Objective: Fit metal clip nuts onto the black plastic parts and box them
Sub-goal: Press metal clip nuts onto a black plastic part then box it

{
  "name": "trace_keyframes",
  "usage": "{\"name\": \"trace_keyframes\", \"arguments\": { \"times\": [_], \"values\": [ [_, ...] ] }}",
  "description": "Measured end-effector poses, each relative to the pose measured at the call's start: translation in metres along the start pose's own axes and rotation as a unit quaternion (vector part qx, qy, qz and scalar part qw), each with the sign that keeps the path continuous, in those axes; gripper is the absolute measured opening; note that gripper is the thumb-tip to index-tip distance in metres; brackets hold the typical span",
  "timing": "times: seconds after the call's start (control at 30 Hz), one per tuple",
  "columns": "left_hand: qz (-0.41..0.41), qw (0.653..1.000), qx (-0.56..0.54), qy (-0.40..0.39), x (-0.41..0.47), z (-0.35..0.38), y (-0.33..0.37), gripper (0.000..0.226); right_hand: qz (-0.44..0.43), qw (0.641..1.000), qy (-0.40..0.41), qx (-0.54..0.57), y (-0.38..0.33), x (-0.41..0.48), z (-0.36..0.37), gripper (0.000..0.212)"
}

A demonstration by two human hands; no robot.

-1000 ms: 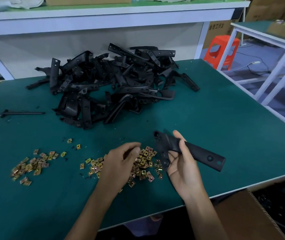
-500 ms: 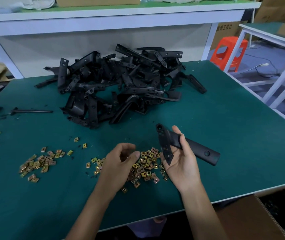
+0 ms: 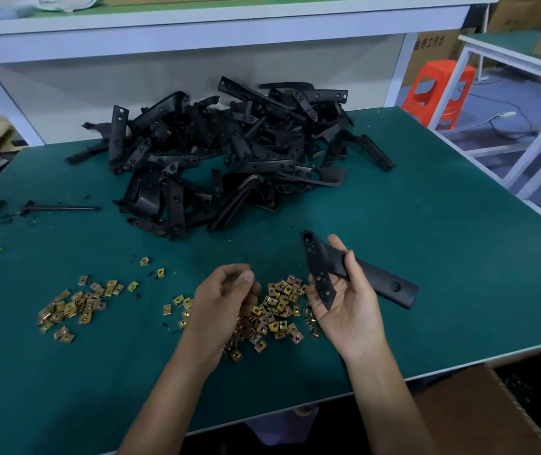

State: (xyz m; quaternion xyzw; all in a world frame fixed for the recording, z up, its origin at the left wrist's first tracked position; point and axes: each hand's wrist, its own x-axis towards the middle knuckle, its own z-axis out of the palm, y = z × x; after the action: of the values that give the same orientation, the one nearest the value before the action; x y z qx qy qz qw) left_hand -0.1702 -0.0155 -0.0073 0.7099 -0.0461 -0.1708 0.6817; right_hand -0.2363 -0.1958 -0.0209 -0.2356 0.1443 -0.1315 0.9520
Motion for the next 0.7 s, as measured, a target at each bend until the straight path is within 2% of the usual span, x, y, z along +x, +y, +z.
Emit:
{"name": "trace_keyframes", "arguments": {
  "times": [0.17,0.2,0.27,0.33,0.4,0.47,0.5,0.6,0.7],
  "values": [
    [-0.025,0.999,-0.024,-0.022,0.001,-0.002,0.0,0.015,0.002,1.0,0.005,0.001,0.0,0.0,0.001,0.032],
    [-0.011,1.0,-0.001,-0.014,0.002,-0.003,-0.001,0.015,0.002,1.0,0.005,0.002,0.0,0.0,0.001,0.031],
    [0.048,0.992,0.112,0.013,0.004,-0.006,-0.003,0.017,0.003,1.0,0.004,0.001,-0.001,-0.001,0.001,0.031],
    [0.11,0.963,0.24,0.049,0.005,-0.008,-0.001,0.017,0.003,1.0,0.006,-0.002,-0.001,-0.001,0.001,0.031],
    [0.157,0.917,0.361,0.06,0.009,-0.011,-0.002,0.02,0.004,1.0,0.008,-0.005,-0.001,-0.001,0.0,0.031],
    [0.171,0.857,0.486,0.029,0.014,-0.012,-0.005,0.028,0.007,1.0,0.008,-0.004,-0.001,-0.001,0.0,0.031],
    [0.169,0.84,0.516,0.013,0.016,-0.013,-0.006,0.029,0.008,1.0,0.008,-0.002,-0.001,-0.001,0.0,0.031],
    [0.175,0.843,0.509,0.002,0.021,-0.013,-0.006,0.016,0.008,1.0,0.011,0.001,-0.001,0.0,0.0,0.031],
    [0.175,0.858,0.482,0.0,0.026,-0.012,-0.002,0.013,0.009,1.0,0.012,0.001,-0.002,-0.001,0.0,0.031]
  ]
}}
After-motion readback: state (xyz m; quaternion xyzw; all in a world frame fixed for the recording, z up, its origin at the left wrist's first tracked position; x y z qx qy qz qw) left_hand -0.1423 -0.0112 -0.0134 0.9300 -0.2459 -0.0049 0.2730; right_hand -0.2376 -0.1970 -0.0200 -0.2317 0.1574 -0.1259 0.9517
